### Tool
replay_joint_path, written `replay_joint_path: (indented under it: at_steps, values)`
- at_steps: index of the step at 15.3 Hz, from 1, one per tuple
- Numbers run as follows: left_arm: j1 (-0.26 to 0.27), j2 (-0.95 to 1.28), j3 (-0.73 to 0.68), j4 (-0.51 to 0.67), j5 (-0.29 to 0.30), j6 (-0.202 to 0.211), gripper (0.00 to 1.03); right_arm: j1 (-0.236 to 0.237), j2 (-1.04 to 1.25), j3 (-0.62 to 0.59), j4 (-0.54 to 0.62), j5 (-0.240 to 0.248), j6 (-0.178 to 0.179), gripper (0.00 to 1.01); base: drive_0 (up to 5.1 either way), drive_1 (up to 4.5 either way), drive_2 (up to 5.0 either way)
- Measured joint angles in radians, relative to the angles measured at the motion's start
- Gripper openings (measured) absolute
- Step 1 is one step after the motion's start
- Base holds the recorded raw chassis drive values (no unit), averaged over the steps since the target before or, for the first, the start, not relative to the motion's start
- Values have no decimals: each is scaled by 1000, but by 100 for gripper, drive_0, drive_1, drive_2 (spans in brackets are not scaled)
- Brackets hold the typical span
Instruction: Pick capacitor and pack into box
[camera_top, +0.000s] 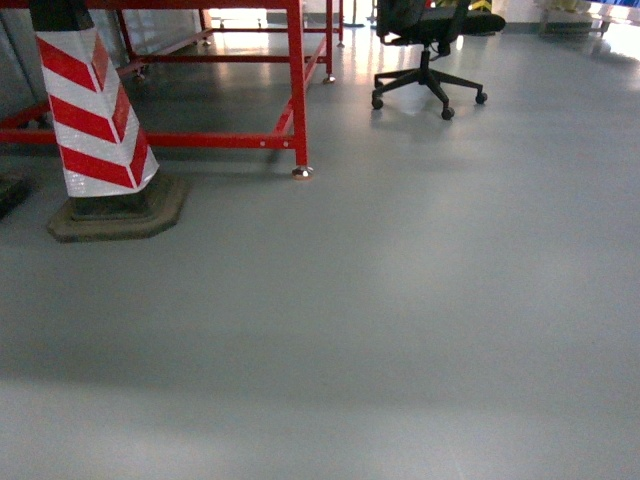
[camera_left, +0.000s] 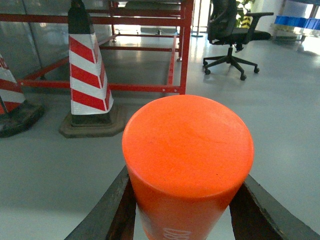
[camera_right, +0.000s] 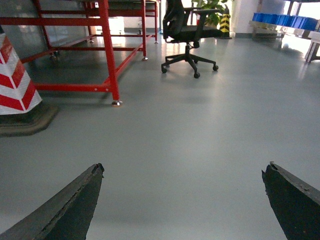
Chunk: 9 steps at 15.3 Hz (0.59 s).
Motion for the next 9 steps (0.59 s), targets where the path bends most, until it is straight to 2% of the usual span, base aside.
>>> replay_joint_path:
  at_steps: [9]
  values:
    - [0, 0, 0, 1, 0, 0, 41, 0, 0, 0, 2, 0, 0, 98, -504, 241, 241]
